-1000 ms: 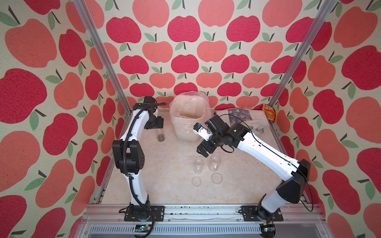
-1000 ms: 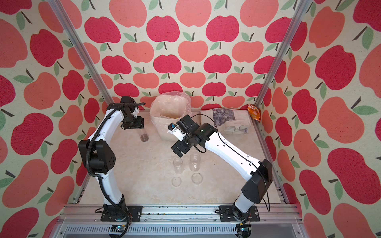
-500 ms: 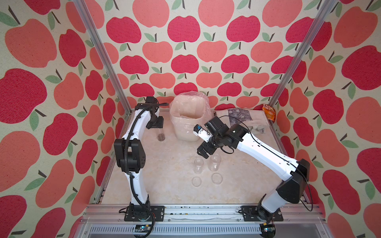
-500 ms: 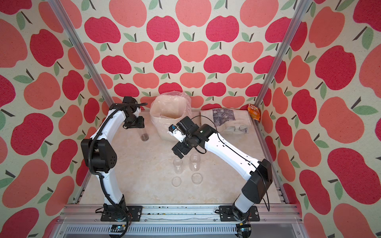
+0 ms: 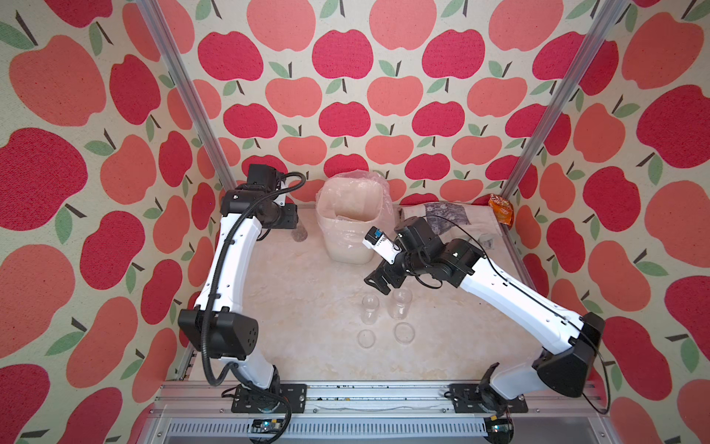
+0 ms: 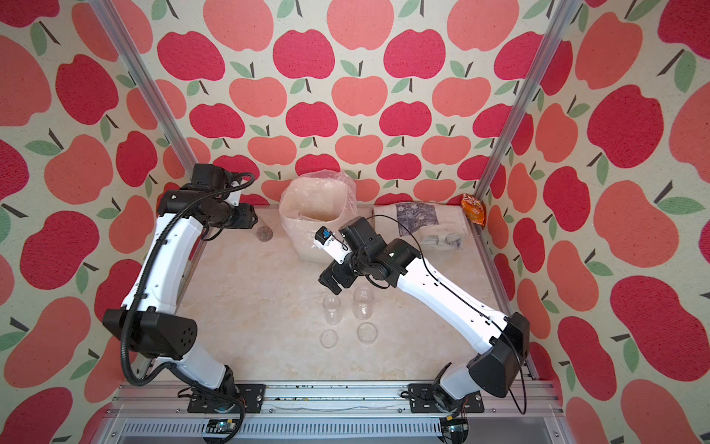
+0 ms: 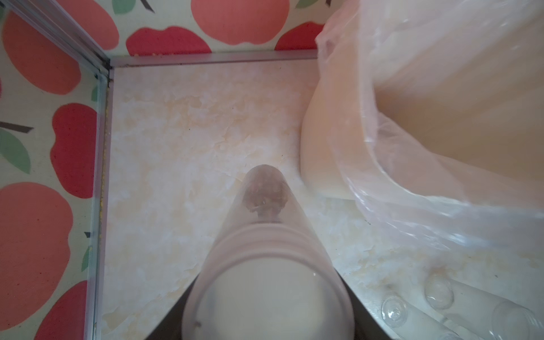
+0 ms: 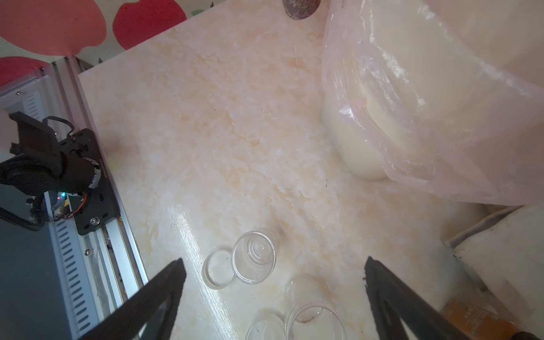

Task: Empty the moldy dried flower tea in the jars
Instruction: Pick up the jar from the center of the board.

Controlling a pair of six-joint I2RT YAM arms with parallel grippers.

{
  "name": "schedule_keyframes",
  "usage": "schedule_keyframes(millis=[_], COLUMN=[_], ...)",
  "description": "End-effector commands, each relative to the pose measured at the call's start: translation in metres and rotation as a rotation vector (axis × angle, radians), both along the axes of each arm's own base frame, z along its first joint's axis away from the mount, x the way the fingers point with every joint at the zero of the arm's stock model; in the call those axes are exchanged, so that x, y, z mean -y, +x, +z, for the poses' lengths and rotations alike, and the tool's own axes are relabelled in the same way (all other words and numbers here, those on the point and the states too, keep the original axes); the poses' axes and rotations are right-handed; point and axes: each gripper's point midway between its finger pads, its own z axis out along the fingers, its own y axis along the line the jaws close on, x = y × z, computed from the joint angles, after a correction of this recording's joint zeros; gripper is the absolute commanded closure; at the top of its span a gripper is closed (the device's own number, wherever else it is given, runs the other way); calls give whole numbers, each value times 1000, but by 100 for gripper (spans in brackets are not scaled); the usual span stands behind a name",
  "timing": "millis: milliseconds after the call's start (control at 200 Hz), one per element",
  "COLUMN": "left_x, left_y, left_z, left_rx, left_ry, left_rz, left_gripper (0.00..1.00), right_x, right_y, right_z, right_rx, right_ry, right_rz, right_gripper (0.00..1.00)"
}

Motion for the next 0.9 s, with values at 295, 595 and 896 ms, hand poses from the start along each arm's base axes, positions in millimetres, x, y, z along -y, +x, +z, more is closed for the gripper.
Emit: schedule_keyframes(millis=[295,595,896], left_x=[75,140,174], left_y=[-104,-95,-78], left_z=[70,56,37], left_rx=[0,-64,-138], left_ry=[-127,-282,-424], left_rz=[-355,-603,-701], left_gripper=[84,84,86], right_x=[-14,-13,-23], right_y=[-12,18,27], right_z=[60,58,49], right_rx=[224,345,321], right_ry=[252,287,327], right_rz=[156,124,180], right_gripper=[1,1,7])
